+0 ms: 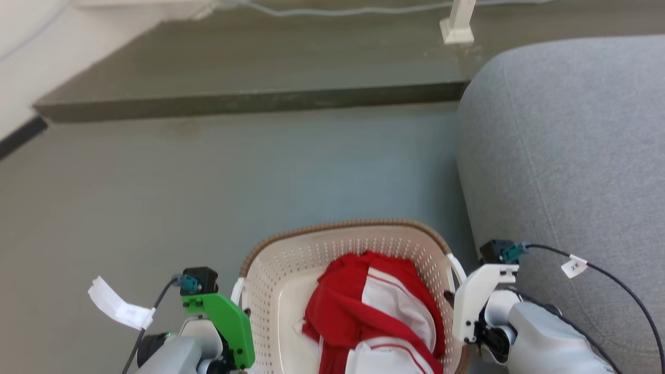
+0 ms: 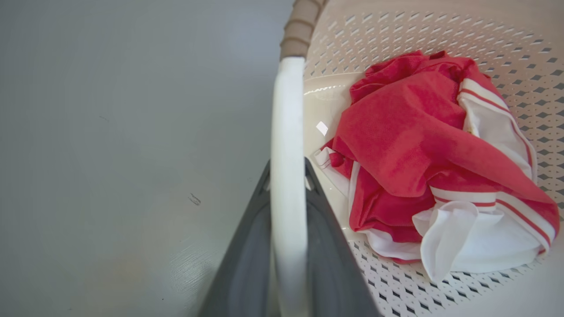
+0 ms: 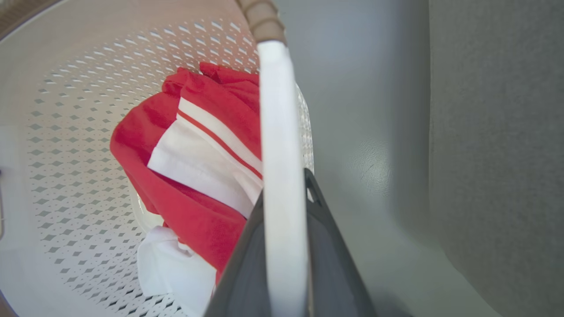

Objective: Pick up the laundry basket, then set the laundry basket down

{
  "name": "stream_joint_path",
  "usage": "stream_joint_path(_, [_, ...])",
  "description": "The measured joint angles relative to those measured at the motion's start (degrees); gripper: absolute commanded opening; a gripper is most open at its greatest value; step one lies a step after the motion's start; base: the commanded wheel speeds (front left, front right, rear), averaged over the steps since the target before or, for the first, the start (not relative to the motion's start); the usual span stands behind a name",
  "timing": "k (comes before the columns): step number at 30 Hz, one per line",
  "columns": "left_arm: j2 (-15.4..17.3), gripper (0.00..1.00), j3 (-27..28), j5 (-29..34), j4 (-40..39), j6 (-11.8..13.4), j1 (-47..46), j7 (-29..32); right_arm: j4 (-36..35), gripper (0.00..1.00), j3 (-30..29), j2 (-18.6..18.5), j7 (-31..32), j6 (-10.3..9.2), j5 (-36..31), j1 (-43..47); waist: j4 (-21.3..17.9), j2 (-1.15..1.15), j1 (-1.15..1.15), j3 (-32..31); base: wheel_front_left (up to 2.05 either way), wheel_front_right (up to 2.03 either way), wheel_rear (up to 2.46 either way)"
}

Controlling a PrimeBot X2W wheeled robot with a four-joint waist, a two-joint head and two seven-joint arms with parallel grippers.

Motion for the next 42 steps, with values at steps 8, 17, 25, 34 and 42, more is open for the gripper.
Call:
stream_joint_path(8, [0.0,0.00,-1.2,-1.5,0.0,0.0,1.4,1.4,0.2,0.00,0.9,-0.1,1.9,-0.01,0.7,1.2,-0.5,0.00,0.00,-4.8,0.00,0.00,0.00])
stream_joint_path(17, [0.0,0.00,-1.8,-2.3,0.0,0.0,1.4,3.2,0.2,0.00,1.6,-0.3,3.2,-0.14,1.6,1.3,-0.8,0.00,0.00,-5.7,0.00,0.00,0.00])
stream_joint_path(25, [0.1,0.00,-2.8,-3.4,-0.1,0.0,1.4,3.9,0.2,0.00,2.2,-0.4,3.5,-0.21,1.7,1.4,-0.8,0.00,0.00,-5.5,0.00,0.00,0.00])
stream_joint_path(34, [0.2,0.00,-3.4,-3.9,-0.1,0.0,1.4,3.9,0.2,0.00,3.1,-0.5,3.5,-0.29,2.3,1.4,-0.8,0.00,0.00,-5.3,0.00,0.00,0.00])
stream_joint_path(42, [0.4,0.00,-3.7,-4.9,-0.3,0.0,1.4,3.9,0.0,0.00,3.4,-0.5,3.5,-0.68,3.0,1.4,-1.0,0.00,0.00,-4.8,0.00,0.00,0.00])
